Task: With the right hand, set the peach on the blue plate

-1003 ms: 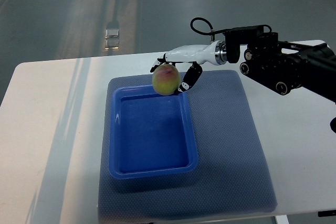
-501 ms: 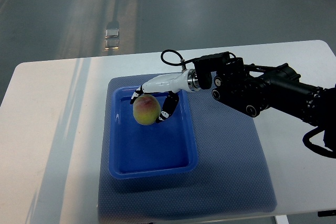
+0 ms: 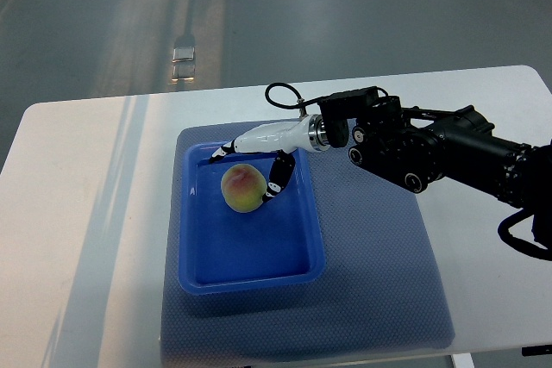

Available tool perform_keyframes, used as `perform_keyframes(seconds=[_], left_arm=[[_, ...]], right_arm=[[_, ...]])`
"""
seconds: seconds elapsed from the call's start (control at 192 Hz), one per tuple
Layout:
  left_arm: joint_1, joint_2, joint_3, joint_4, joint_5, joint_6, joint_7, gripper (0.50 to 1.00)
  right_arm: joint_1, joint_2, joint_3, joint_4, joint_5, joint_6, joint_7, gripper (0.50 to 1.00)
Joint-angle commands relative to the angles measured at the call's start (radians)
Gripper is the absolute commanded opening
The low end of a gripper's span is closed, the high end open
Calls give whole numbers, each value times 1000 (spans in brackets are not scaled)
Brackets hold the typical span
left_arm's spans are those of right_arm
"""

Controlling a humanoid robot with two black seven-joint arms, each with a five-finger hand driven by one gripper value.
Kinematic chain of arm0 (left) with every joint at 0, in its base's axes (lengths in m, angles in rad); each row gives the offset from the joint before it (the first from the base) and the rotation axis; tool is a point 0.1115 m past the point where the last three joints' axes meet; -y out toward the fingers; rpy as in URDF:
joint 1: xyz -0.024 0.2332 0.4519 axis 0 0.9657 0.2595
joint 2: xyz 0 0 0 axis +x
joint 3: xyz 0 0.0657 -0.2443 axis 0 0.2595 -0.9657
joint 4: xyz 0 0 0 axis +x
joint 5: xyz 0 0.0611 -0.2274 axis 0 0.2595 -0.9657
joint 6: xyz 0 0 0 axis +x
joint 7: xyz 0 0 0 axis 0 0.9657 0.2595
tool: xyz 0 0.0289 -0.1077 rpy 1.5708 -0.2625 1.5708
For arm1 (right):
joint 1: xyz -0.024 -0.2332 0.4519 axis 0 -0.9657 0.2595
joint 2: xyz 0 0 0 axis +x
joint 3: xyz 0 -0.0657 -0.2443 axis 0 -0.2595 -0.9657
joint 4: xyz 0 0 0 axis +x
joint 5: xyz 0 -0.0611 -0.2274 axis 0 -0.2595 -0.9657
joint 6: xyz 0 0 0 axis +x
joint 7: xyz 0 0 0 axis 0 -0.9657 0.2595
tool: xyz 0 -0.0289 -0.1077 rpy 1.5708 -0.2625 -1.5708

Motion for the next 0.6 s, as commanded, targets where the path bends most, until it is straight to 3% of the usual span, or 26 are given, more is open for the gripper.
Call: perform_keyframes(seconds=[0.0, 0.209, 0.371, 0.559, 0.595], left_arm=[[-2, 0, 0, 1, -1, 1, 0, 1000], [-3, 0, 0, 0, -1, 1, 0, 1000], [-3, 0, 0, 0, 1, -1, 0, 1000], [-5, 0, 0, 0, 1, -1, 0, 1000], [-5, 0, 0, 0, 1, -1, 0, 1000]], right_arm=[[2, -45, 32, 0, 35, 2, 2, 932], [-3, -152, 115, 0, 216, 31, -6, 932], [-56, -198, 190, -9, 433, -7, -15, 930], [-139, -212, 355, -26, 723, -133, -176, 928], [-142, -210, 368, -28, 737, -141, -184, 928]])
